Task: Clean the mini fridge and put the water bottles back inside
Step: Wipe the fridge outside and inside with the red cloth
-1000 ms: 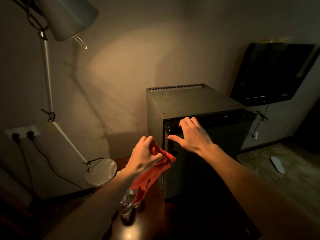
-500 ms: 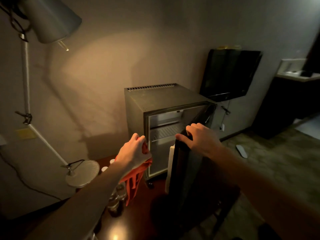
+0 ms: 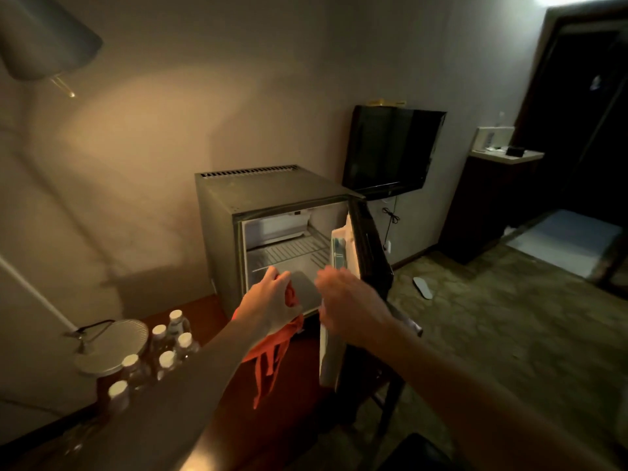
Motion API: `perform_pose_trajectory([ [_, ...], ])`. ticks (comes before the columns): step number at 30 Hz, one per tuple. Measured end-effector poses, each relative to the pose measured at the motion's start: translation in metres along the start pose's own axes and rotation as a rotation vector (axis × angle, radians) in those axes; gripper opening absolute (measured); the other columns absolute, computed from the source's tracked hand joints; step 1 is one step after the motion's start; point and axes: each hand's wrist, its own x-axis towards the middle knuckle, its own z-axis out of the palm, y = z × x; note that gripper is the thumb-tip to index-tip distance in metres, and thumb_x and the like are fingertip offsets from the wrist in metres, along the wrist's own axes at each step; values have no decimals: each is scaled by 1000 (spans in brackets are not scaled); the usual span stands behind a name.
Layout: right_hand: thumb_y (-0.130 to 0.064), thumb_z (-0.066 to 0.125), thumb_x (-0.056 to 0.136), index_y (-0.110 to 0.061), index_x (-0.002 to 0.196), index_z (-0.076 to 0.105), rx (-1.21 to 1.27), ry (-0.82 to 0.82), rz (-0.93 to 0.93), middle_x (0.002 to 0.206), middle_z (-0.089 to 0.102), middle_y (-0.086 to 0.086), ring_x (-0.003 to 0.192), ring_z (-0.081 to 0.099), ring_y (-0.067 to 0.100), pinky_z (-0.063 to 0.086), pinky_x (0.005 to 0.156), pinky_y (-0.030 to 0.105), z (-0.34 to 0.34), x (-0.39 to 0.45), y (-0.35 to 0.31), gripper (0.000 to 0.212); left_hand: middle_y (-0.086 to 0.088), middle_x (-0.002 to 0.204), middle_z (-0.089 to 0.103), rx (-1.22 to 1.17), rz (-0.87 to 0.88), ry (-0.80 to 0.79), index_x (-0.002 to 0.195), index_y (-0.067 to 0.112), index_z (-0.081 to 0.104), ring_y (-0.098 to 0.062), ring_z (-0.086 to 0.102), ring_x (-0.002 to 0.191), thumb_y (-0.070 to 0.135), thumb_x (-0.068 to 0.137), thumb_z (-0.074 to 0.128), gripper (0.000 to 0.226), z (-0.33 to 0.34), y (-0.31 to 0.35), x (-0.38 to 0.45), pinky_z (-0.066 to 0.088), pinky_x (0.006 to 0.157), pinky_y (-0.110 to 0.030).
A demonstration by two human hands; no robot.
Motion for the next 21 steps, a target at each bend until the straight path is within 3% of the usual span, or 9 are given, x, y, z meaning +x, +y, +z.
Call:
perform_pose_trajectory([
  [4, -34, 51, 95, -2, 152, 19, -183, -270, 131, 160, 16, 18, 148, 12, 31, 17, 119, 43, 44, 0, -6, 73, 0, 109, 43, 20, 32, -9, 114, 19, 50, -32, 61, 89, 48, 75, 69, 53, 9, 5, -3, 46, 68, -37],
  [6, -36, 49, 97, 1, 152, 9, -244, -309, 240, 161, 6, 20, 149, 4, 33, 17, 120, 45, 55, 0, -5, 77, -1, 106, 44, 32, 37, 4, 107, 19, 49, -35, 61, 87, 47, 74, 68, 47, 13, 2, -4, 48, 68, -39],
  [8, -37, 50, 95, 4, 151, 14, -295, -311, 330, 158, 13, 25, 147, 12, 37, 20, 118, 46, 62, 4, -9, 79, -1, 103, 44, 36, 41, 12, 102, 19, 48, -36, 61, 85, 47, 73, 69, 45, 20, 1, -4, 46, 66, -39],
  [9, -39, 49, 93, 5, 148, 25, -352, -298, 354, 153, 26, 27, 141, 24, 40, 27, 113, 47, 63, 7, -11, 74, -1, 103, 44, 38, 48, 11, 101, 19, 48, -35, 61, 86, 47, 73, 70, 45, 24, 0, -2, 45, 65, -38],
  [11, -42, 47, 90, 0, 128, 53, -486, -287, 330, 126, 52, 23, 115, 46, 37, 37, 91, 42, 65, 15, -12, 57, 0, 103, 44, 47, 60, 2, 103, 20, 49, -34, 61, 86, 49, 72, 70, 47, 31, 0, 6, 46, 65, -38],
  [13, -43, 46, 89, -7, 111, 62, -490, -318, 319, 108, 59, 17, 101, 52, 32, 35, 79, 40, 65, 19, -5, 46, 1, 105, 44, 47, 56, -11, 102, 22, 48, -33, 60, 86, 51, 71, 70, 48, 37, 0, 15, 49, 67, -39],
  [18, -44, 47, 88, -9, 107, 63, -449, -373, 429, 99, 62, 15, 93, 58, 29, 40, 85, 42, 60, 15, 39, 43, 5, 100, 40, 26, 48, -5, 98, 25, 47, -28, 59, 85, 51, 72, 71, 44, 48, 6, 39, 46, 66, -36],
  [21, -51, 46, 90, 0, 137, 40, -452, -409, 543, 126, 53, 25, 114, 52, 40, 38, 95, 52, 63, 5, 69, 69, 5, 100, 40, 19, 65, -10, 99, 25, 47, -29, 58, 83, 51, 72, 70, 44, 55, 15, 50, 45, 65, -35],
])
